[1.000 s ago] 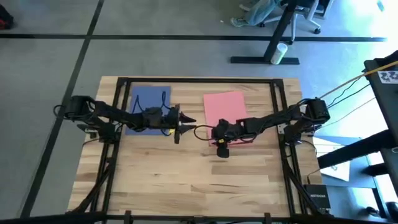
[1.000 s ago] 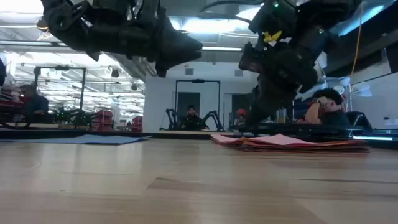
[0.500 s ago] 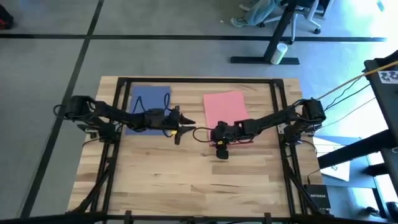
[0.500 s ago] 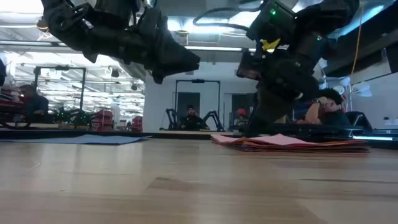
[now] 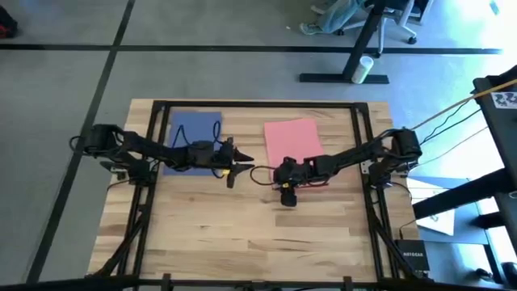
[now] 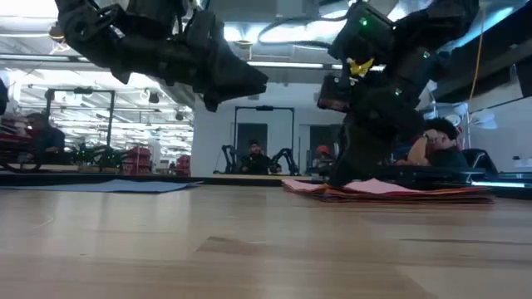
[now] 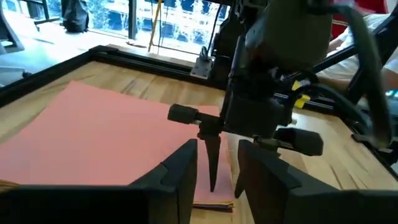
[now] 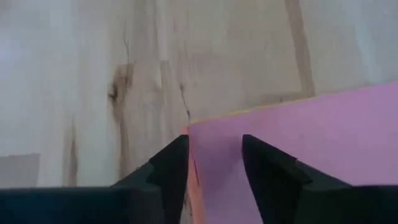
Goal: Organize paper
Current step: Move the pink paper to the bottom left of the table
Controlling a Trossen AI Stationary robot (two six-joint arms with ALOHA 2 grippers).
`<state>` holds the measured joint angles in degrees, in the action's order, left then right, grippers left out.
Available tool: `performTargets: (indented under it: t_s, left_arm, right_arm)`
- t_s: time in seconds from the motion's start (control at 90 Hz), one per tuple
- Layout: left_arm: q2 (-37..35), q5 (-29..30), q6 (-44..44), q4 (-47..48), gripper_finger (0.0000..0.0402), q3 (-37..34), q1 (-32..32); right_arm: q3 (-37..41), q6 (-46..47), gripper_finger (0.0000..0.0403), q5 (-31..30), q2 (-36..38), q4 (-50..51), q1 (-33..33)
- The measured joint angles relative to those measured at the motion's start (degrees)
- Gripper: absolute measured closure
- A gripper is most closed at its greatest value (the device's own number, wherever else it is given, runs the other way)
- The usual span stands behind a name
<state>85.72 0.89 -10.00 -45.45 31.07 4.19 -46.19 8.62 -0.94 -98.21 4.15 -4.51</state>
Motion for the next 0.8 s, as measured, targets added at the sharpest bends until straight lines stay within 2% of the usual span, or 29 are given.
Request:
performTargets:
  t_s: [0.333, 0.8]
  left_arm:
    - [0.0, 0.0, 0.0, 0.4, 0.0300, 0.0, 0.0]
    - [0.0, 0.0, -0.3, 0.4, 0.0300, 0.0, 0.0]
  right_arm:
    - [0.0, 0.0, 0.0338, 0.0, 1.6, 0.0, 0.0]
    - [0.0, 0.0, 0.0342, 1.3, 2.9, 0.4, -0.5]
